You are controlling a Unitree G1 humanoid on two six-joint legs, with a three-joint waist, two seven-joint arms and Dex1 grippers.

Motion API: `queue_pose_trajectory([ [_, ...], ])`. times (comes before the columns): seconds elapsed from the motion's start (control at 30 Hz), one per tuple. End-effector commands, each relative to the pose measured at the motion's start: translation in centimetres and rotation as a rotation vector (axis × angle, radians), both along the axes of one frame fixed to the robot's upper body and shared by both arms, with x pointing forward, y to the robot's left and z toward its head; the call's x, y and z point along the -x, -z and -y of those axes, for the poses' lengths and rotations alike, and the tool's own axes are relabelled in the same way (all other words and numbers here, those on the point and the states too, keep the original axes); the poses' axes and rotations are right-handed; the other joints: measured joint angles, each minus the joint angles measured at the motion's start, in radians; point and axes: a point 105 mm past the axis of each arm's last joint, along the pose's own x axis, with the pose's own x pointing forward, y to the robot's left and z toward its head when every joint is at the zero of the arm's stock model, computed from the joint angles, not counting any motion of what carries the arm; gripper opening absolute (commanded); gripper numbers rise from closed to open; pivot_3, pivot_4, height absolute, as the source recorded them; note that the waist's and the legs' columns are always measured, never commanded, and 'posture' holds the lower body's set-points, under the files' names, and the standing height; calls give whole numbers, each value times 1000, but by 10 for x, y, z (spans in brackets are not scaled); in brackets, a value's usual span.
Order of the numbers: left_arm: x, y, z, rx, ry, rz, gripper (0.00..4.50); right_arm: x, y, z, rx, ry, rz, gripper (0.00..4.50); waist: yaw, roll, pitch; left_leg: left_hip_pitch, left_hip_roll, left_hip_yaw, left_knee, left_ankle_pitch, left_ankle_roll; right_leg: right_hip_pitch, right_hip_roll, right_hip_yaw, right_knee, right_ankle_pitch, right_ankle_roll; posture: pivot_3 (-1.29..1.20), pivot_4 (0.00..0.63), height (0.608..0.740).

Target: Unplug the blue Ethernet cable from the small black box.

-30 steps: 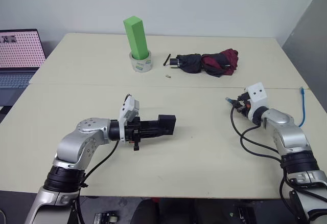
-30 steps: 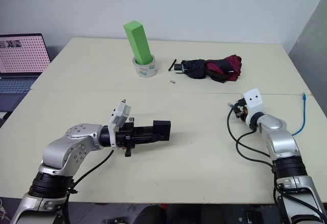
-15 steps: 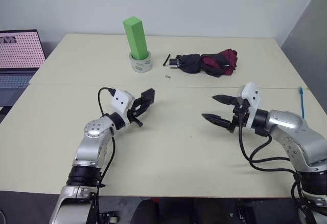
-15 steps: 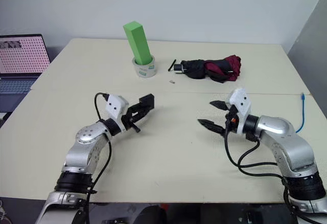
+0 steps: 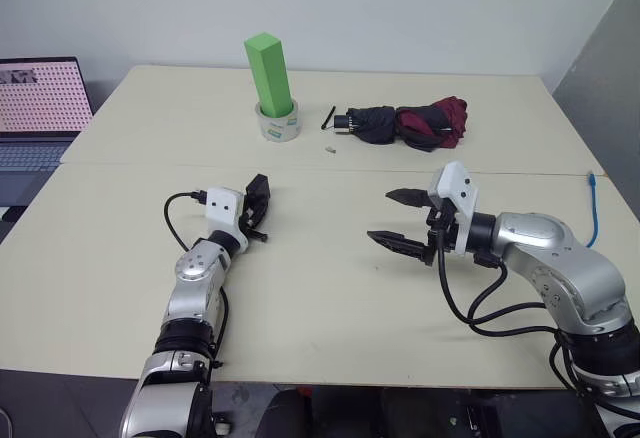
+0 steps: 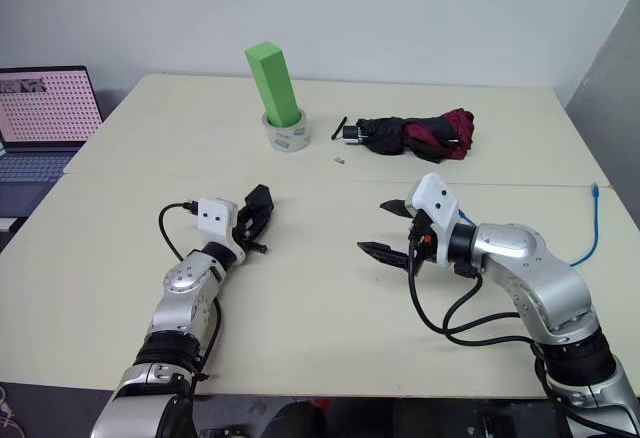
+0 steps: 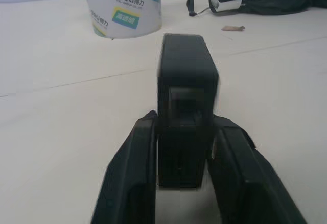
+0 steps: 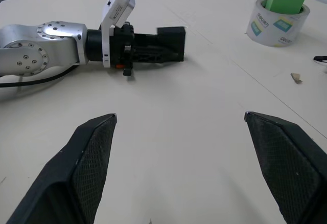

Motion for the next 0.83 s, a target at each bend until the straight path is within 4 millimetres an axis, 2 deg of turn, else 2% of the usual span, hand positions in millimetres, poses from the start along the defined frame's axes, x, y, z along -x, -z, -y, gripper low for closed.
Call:
queue_pose_trajectory([
  [0.03, 14, 14, -4, 27, -16, -49, 2626, 2, -11, -1, 4, 3, 54, 4250, 0, 0, 0, 0, 0, 0, 0, 0, 0, 0, 0, 0, 0, 0, 0, 0, 150, 740],
  [0.07, 16, 15, -6, 21, -23, -55, 2935, 2, -10, -1, 5, 4, 53, 4250, -1, 0, 0, 0, 0, 0, 0, 0, 0, 0, 0, 0, 0, 0, 0, 0, 150, 740],
  [0.17, 33, 13, -10, -67, -14, -71, 3431, 4, -7, 2, 12, 23, 50, 4250, -5, 0, 0, 0, 0, 0, 0, 0, 0, 0, 0, 0, 0, 0, 0, 0, 150, 740],
  [0.27, 50, 6, -12, -156, 21, -96, 3431, 6, -1, 15, 15, 65, 46, 4250, -4, 0, 0, 1, 1, 0, -1, 0, 0, 0, 0, 0, 0, 0, 0, 0, 150, 740],
  [0.4, 64, -2, -19, -239, 37, -142, 3431, 11, 3, 30, 7, 112, 35, 4250, -2, 0, 0, 0, 0, -1, -1, 0, 0, 1, 0, 0, -1, 0, 0, 0, 150, 740],
  [0.47, 69, -17, -27, -288, 47, -129, 3431, 14, 4, 46, 1, 159, 28, 4250, -2, 0, 0, 1, 0, -1, -1, -2, 3, 1, 0, 0, 0, 0, 0, 0, 150, 740],
  [0.63, 70, -57, -39, -312, 75, -71, 3431, 18, 4, 87, 14, 289, 12, 4250, 2, 0, 0, 0, 0, -1, -1, -2, 3, 1, 0, -1, -1, 0, 0, 0, 150, 740],
  [0.7, 69, -69, -43, -311, 87, -57, 3431, 18, 4, 96, 25, 318, 12, 4250, 1, 0, 0, 0, 0, -1, -1, -2, 3, 1, 0, -1, -1, 0, 0, 0, 150, 740],
  [0.83, 72, -82, -37, -284, 152, -43, 3431, 15, 6, 111, 43, 368, 17, 4250, 1, 0, 0, 1, 0, -1, -1, -2, 3, 2, 0, 0, -1, 0, 0, 0, 150, 740],
])
